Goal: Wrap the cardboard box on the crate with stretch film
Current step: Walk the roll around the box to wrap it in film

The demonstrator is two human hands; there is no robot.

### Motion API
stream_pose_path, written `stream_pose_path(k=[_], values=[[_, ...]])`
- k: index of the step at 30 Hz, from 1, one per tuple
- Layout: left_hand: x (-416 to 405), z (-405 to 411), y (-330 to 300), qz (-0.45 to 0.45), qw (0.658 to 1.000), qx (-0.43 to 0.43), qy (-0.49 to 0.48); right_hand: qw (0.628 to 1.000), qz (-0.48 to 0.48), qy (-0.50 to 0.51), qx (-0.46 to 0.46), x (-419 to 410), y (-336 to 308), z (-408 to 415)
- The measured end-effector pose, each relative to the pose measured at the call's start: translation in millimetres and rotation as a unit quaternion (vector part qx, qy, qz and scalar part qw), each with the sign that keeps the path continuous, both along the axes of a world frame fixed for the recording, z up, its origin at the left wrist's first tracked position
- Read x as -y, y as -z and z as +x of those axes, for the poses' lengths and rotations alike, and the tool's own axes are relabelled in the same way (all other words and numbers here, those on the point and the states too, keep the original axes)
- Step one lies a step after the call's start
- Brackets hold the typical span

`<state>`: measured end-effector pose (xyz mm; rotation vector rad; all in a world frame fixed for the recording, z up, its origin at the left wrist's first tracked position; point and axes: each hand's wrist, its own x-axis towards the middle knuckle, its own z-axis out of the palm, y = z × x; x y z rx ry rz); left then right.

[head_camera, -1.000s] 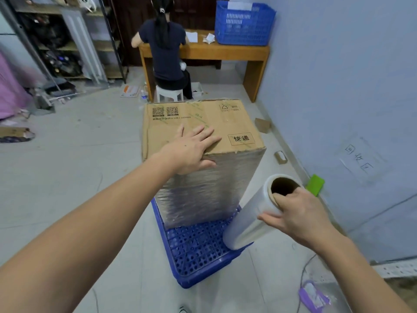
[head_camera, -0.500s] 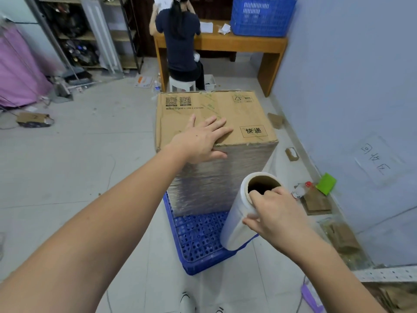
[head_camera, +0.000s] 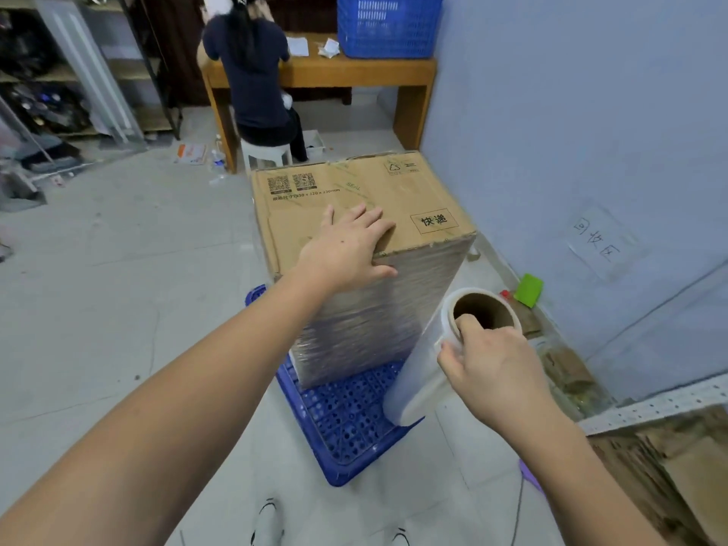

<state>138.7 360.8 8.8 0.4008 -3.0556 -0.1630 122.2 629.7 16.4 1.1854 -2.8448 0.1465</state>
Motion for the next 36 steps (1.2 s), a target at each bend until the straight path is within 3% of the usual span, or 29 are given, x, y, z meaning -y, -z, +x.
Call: stream_pose_path(k=[4, 7, 12, 20, 31, 36], values=[[1, 9, -2, 0.014, 0.998, -0.007, 0.056, 0.994, -0.023, 0.09, -0.05, 29, 5, 14], [25, 19, -9, 0.047, 0.988, 0.01, 0.149, 0.986, -0.006, 0.142, -0.087, 46, 10, 15], [89, 56, -12, 0.041, 0.958, 0.057, 0.277, 0.976, -0.077, 0.155, -0.136, 66, 22, 23], [84, 80, 19, -0.022, 0.977, -0.085, 0.193, 0.976, -0.111, 0.012, -0.187, 80, 29, 49], [42, 82, 28, -0.045, 0.979, -0.119, 0.157, 0.978, -0.136, -0.137, -0.074, 53, 19, 86], [38, 81, 29, -0.052, 0.98, -0.116, 0.154, 0.993, -0.053, -0.096, -0.04, 56, 7, 104]])
